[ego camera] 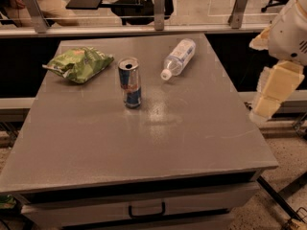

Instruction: Pick redbull can

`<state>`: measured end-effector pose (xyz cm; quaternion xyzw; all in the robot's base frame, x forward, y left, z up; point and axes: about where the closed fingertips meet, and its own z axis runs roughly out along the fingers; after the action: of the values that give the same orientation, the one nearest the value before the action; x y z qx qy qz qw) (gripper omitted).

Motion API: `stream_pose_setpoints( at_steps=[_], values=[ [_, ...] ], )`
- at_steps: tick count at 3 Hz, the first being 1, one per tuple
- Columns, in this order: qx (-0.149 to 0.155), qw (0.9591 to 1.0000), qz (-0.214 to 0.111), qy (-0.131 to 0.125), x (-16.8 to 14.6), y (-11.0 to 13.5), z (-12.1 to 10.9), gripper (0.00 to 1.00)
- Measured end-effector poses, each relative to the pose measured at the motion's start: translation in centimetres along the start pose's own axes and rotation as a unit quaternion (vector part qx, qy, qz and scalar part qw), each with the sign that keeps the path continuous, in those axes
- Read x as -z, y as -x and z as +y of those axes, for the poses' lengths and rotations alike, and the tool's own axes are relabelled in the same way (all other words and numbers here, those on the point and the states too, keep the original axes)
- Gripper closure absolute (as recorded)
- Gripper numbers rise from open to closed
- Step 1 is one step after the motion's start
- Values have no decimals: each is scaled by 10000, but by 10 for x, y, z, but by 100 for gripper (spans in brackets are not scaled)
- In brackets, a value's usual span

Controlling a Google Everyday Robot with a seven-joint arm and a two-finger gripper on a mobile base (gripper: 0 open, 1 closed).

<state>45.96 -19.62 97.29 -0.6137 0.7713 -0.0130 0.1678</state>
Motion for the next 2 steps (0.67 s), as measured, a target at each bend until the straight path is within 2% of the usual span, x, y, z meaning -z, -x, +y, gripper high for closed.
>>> stream_pose_setpoints(
  at_steps=[1, 2],
  values=[
    [106, 9999, -101, 36, -14, 23, -11, 0],
    [217, 9991, -369, 58, -34, 61, -20, 0]
  ],
)
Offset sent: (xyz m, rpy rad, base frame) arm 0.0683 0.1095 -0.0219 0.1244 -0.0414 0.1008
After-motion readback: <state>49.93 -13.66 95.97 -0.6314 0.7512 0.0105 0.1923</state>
